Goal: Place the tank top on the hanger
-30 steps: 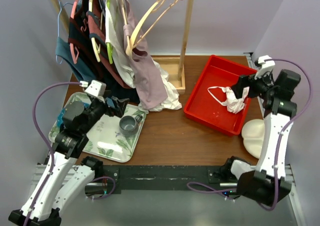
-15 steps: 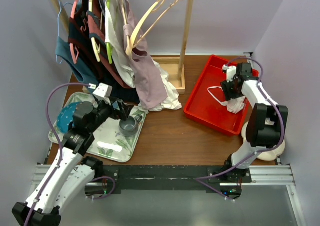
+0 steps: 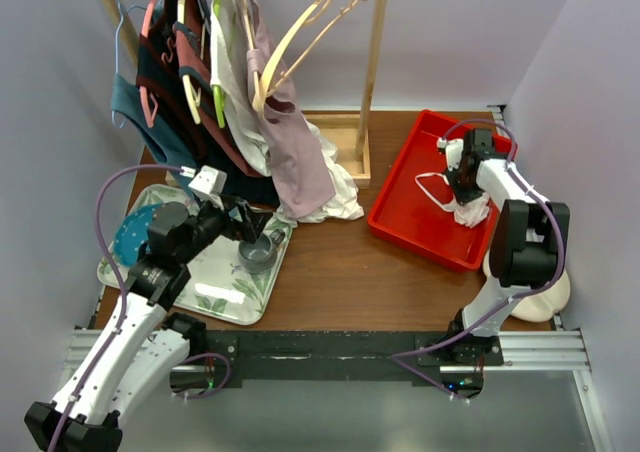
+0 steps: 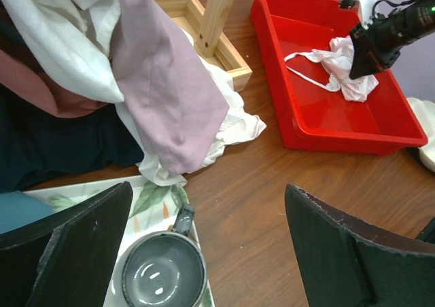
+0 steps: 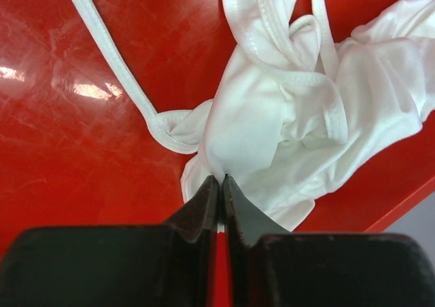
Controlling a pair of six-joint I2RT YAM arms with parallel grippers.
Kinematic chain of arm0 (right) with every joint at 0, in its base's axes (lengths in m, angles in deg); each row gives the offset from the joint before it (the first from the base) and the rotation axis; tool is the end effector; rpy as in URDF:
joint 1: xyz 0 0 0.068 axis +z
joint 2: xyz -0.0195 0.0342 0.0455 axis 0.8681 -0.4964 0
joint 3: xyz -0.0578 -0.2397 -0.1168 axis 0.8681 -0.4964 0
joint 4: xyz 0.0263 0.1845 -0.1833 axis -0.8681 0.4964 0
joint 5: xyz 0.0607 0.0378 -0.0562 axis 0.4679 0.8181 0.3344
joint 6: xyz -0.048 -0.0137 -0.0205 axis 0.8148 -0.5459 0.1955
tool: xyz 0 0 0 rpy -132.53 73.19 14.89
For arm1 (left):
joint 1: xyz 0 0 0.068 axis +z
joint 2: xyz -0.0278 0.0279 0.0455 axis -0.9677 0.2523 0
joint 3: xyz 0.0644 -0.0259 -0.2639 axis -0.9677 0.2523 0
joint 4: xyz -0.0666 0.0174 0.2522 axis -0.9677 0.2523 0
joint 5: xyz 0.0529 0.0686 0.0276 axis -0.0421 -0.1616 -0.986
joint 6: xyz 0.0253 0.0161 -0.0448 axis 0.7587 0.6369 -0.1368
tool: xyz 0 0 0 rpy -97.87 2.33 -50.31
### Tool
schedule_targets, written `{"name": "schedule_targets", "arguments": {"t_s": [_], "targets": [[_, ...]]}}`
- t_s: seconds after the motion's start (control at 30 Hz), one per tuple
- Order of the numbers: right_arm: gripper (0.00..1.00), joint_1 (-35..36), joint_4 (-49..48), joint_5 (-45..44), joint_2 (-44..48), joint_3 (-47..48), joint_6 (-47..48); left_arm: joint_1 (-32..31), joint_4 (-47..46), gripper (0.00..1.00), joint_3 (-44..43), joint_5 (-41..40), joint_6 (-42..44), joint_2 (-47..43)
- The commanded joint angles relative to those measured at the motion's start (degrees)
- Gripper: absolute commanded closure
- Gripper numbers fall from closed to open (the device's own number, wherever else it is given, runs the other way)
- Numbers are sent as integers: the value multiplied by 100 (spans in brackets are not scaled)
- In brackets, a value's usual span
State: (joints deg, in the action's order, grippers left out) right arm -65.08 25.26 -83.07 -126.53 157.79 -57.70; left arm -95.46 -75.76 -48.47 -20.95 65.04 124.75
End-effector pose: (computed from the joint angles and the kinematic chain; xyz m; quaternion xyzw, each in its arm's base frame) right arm 0.3560 -0.0334 0.2077 -0.1602 0.9611 -0.0982 0.2024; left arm 0.1473 -0.0630 0.3119 0.0984 0.7587 -0.2917 0.5741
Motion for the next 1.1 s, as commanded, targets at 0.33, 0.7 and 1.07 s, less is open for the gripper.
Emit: {"name": "schedule_targets", "arguments": {"t_s": [0.33, 0.7, 1.07], "targets": [[100, 1, 1326, 2031, 2546, 1797, 102, -40, -1199, 0, -56, 1759, -1394, 761], [100, 97, 2496, 5467, 2653, 4576, -187, -40, -2502, 2, -12, 2954, -2363, 1203], [100, 1714, 2775, 6586, 3057, 1994, 732, -128, -2065, 4, -161, 3219, -2083, 1281]]}}
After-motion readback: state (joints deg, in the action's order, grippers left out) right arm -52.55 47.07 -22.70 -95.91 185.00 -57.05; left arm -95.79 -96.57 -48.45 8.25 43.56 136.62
